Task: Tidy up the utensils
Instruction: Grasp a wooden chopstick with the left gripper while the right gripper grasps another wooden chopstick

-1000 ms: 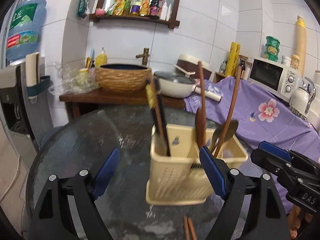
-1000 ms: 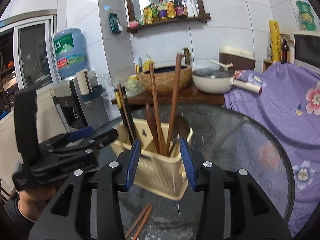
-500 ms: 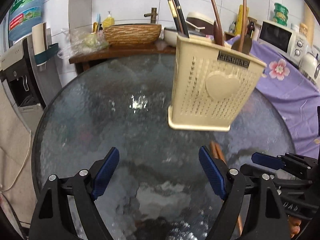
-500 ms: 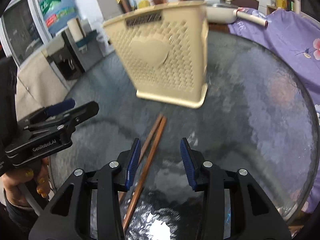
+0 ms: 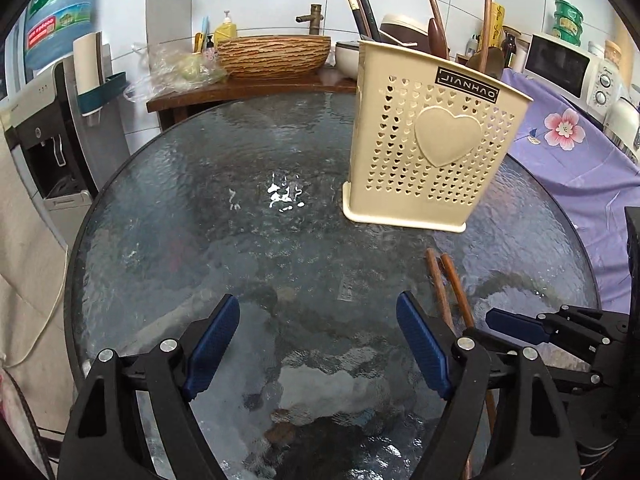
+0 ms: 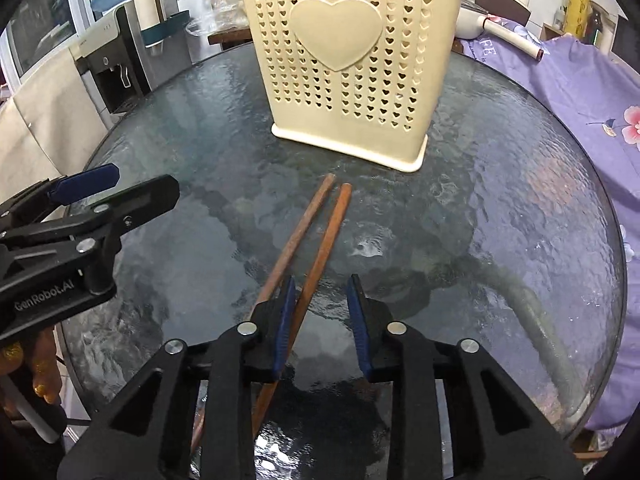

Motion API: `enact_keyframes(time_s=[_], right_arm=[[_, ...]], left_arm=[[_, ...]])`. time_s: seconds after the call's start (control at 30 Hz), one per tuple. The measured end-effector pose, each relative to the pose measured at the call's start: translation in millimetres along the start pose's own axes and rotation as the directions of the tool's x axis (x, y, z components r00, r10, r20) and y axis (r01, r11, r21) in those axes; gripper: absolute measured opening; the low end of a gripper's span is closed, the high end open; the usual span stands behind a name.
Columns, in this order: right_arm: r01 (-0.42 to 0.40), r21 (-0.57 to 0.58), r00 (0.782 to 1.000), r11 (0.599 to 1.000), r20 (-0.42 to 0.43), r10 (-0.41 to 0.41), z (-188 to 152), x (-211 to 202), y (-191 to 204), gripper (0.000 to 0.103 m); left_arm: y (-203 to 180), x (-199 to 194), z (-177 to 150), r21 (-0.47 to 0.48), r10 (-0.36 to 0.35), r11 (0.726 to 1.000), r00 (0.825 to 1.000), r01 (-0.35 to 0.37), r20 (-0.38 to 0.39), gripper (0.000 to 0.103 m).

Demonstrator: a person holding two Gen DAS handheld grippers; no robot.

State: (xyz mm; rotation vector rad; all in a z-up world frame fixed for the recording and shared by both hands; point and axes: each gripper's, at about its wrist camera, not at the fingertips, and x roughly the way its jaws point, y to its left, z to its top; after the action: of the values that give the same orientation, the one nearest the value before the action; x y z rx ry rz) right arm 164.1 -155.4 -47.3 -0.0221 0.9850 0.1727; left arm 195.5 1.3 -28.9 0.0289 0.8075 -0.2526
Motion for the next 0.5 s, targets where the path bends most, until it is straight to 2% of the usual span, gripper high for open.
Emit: enact_keyframes(time_s=[0.13, 0.33, 0.5], right_arm=[[0.001, 0.003, 1.0, 1.0, -0.003, -0.001, -0.6, -1.9, -11.9, 0.023], [-0.061, 0.034, 0.998, 0.998, -0.015, 0.062, 1.4, -4.4, -34.7, 0.023], [-0.048, 0.029, 0.998, 0.998, -0.026, 0.049, 6.2, -3.2, -48.6, 0.023]], left_arm=[[-12.2, 3.0, -2.5, 0.025, -0.029, 0.999, 0.999, 0.03, -0.019, 0.074], [-32.0, 10.9, -1.3, 0.05, -0.116, 0.992, 0.991, 0.119, -0.067, 0.065], [-50.8, 23.9, 3.6, 0.104, -0.121, 0.986, 0.987, 0.132, -0.109, 0.05]])
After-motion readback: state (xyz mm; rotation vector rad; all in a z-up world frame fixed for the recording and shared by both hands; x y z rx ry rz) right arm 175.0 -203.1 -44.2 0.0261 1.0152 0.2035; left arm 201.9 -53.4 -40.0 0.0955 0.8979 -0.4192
